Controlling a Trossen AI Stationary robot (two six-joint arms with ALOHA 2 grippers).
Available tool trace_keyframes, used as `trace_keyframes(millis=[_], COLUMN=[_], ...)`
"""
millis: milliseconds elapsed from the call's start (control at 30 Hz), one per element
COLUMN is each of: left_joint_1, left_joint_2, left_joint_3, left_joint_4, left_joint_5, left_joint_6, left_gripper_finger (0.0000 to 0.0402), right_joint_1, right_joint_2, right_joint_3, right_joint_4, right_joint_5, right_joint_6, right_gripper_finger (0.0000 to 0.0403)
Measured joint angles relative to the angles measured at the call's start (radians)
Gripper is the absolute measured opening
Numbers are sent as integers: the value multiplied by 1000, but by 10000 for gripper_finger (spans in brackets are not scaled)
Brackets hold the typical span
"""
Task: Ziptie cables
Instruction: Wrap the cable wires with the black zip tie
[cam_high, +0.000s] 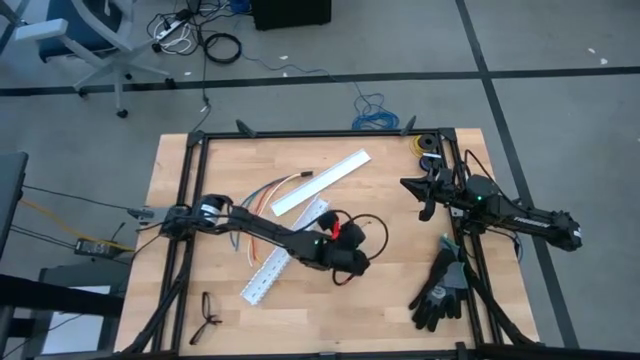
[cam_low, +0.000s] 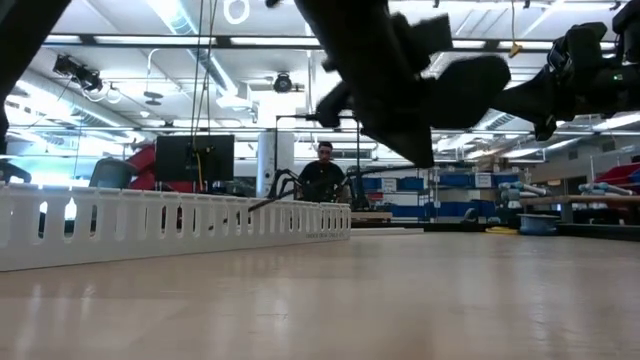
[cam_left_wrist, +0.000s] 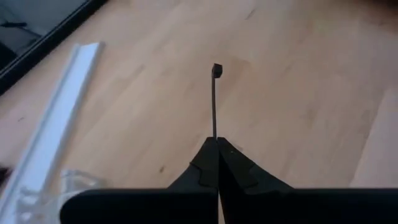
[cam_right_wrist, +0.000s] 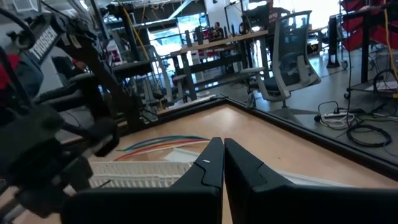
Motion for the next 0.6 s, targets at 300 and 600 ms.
trace_keyframes(millis=[300,600], left_joint_1=[-46,-68], left_joint_2=[-157,-462], left_joint_3=[-240,-746], left_joint_4=[18,613], left_joint_5=[-79,-111], left_joint_6=[-179,-170], left_gripper_finger=[0,0], right_joint_1=[0,0], right_joint_2=[0,2], right_joint_3=[0,0], right_joint_4=[-3,2], right_joint_5=[0,0], right_joint_6=[0,0], right_gripper_finger=[4,4])
